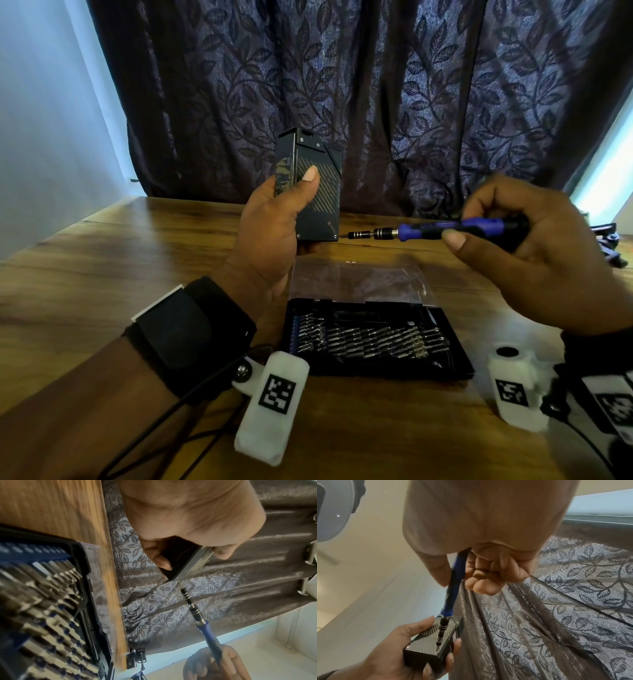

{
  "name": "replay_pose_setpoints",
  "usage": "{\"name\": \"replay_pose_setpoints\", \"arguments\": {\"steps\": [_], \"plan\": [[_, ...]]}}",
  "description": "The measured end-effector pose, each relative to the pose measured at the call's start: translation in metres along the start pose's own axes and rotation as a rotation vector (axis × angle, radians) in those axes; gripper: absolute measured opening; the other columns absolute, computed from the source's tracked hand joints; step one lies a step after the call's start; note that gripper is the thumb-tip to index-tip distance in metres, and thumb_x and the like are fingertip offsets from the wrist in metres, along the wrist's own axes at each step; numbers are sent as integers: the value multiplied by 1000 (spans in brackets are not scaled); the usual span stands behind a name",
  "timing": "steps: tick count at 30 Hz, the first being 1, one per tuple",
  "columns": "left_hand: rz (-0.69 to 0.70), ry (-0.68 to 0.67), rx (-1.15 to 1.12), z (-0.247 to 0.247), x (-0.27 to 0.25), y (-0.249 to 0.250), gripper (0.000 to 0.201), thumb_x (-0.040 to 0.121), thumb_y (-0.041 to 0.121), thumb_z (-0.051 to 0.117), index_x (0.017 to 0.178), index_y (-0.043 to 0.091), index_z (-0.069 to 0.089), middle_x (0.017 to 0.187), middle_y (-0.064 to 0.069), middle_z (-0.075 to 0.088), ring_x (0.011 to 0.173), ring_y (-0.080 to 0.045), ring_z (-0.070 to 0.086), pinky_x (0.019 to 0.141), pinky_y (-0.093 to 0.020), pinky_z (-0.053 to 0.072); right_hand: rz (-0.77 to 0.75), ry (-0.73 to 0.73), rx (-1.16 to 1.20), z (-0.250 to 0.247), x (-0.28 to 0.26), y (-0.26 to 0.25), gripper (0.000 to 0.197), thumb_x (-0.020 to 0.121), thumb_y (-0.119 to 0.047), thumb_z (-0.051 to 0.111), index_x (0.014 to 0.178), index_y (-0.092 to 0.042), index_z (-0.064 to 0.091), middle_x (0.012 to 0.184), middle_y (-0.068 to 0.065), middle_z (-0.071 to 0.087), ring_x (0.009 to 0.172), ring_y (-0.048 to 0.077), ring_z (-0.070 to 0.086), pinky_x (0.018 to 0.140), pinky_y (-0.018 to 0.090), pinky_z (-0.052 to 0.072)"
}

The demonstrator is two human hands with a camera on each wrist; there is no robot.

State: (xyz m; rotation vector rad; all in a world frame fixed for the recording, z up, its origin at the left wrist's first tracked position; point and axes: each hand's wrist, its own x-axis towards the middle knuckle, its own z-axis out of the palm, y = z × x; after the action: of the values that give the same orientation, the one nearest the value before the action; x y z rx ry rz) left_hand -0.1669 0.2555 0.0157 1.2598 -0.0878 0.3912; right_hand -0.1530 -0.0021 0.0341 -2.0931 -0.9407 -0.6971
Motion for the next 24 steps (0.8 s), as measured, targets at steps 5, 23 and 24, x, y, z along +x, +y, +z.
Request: {"name": "replay_pose_setpoints", "arguments": {"steps": [5,23,24], "plan": [[2,7,8,-1,0,0,34,102,38,56,122,12,66,119,-22,72,86,-30,70,49,-25,50,30,-9,60,2,1,0,46,94,-54,56,67,-17,62,55,2,58,43,15,50,45,27,39],[3,-10,4,-1,0,0,39,102,40,56,126,11,66,120,-22,72,89,-30,69,48,-25,49,26,-14,83,0,1,7,39,90,-45,67,70,-12,62,52,-2,56,44,12,47,47,24,38],[5,-6,-1,-1,0,0,39,101,41,57,126,12,66,119,-22,72,87,-29,69,49,-25,49,34,-25,79,0,0,7,44,94,-42,65,65,-9,63,47,-6,53,40,7,44,45,16,33]]}}
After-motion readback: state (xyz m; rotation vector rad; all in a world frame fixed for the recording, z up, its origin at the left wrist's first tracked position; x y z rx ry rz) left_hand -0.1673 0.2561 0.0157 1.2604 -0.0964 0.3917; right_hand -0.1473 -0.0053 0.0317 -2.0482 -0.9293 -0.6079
